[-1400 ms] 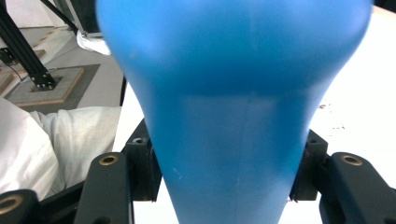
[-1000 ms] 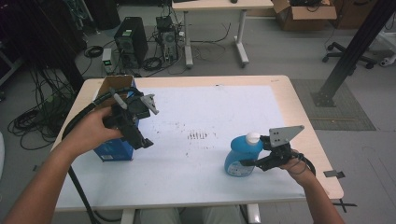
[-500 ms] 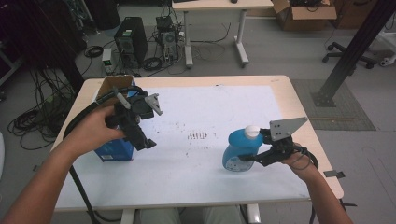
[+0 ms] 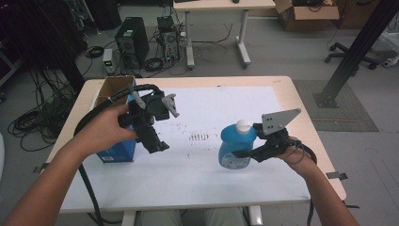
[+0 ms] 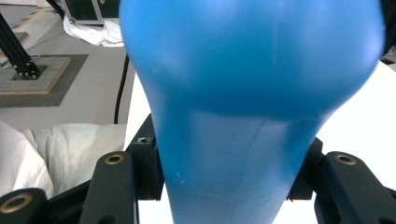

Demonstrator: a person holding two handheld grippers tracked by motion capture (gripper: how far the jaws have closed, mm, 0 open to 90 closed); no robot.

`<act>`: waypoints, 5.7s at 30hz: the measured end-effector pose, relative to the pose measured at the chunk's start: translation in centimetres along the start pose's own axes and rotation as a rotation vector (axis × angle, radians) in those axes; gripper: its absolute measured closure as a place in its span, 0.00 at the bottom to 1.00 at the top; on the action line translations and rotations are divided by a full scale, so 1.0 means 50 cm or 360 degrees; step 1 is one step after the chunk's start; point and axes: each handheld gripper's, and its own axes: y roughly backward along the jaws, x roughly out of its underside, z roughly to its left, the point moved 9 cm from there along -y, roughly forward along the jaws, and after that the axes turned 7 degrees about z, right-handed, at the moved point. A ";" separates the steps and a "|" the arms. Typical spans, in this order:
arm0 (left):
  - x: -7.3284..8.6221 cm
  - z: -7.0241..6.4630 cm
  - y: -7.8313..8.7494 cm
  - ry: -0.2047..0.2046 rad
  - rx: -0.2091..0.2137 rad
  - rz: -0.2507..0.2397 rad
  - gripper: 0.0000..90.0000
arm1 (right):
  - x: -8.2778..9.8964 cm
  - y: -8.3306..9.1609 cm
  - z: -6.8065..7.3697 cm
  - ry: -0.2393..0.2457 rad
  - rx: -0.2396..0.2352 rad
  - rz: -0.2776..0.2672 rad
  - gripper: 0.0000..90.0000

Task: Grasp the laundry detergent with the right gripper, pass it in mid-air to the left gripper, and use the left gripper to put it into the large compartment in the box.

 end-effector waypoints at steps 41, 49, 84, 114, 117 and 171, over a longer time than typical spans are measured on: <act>-0.137 -0.030 0.017 -0.0217 0.0110 -0.0009 0.06 | -0.108 -0.119 -0.005 0.0122 -0.0176 0.0082 0.49; -0.146 -0.029 0.016 -0.0234 0.0113 -0.0008 0.06 | -0.117 -0.132 -0.001 0.0134 -0.0198 0.0087 0.49; -0.160 -0.036 -0.034 -0.0238 0.0171 0.0051 0.15 | -0.123 -0.146 0.002 0.0124 -0.0212 0.0089 0.49; -0.163 -0.039 -0.037 -0.0261 0.0207 0.0045 0.35 | -0.122 -0.148 0.003 0.0130 -0.0223 0.0086 0.49; -0.162 -0.039 -0.038 -0.0266 0.0212 0.0047 0.41 | -0.121 -0.149 0.003 0.0131 -0.0225 0.0089 0.49; -0.093 0.103 0.130 0.0474 -0.0089 0.0223 0.42 | 0.069 0.063 -0.059 -0.0196 0.0230 0.0501 0.06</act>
